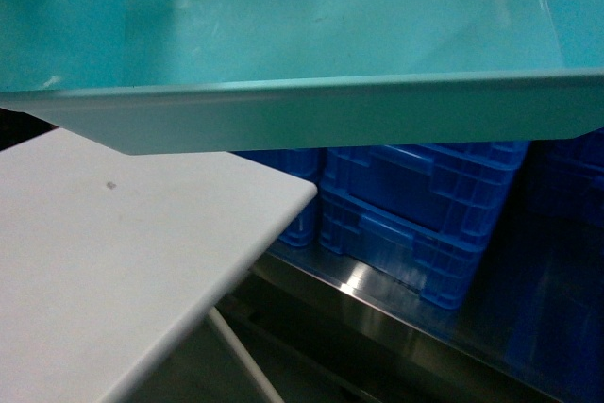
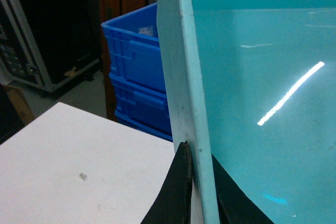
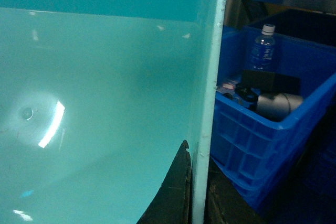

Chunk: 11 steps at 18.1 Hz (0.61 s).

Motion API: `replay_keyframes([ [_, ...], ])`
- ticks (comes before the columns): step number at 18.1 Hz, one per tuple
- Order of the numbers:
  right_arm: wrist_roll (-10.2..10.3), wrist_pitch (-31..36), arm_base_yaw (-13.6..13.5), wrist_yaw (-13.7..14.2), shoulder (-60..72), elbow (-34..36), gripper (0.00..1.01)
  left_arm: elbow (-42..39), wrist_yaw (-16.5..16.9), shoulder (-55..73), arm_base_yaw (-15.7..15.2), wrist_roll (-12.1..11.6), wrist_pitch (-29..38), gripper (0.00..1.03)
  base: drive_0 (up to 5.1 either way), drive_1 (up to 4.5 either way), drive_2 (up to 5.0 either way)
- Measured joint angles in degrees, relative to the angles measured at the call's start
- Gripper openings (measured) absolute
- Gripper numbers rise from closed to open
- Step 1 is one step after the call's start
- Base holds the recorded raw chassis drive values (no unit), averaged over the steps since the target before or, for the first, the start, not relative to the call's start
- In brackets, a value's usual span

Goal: Stack blue boxes stably on right

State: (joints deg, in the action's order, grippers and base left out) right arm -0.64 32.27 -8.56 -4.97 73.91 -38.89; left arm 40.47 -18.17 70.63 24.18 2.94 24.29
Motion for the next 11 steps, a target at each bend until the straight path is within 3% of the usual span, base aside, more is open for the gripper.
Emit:
replay_keyframes([
  [11,0.0,-0.1,0.0,0.0,0.0,0.0,0.02,0.0,0.0,0.0,0.0,0.0,0.0,0.02,3.0,-5.62,-2.0],
])
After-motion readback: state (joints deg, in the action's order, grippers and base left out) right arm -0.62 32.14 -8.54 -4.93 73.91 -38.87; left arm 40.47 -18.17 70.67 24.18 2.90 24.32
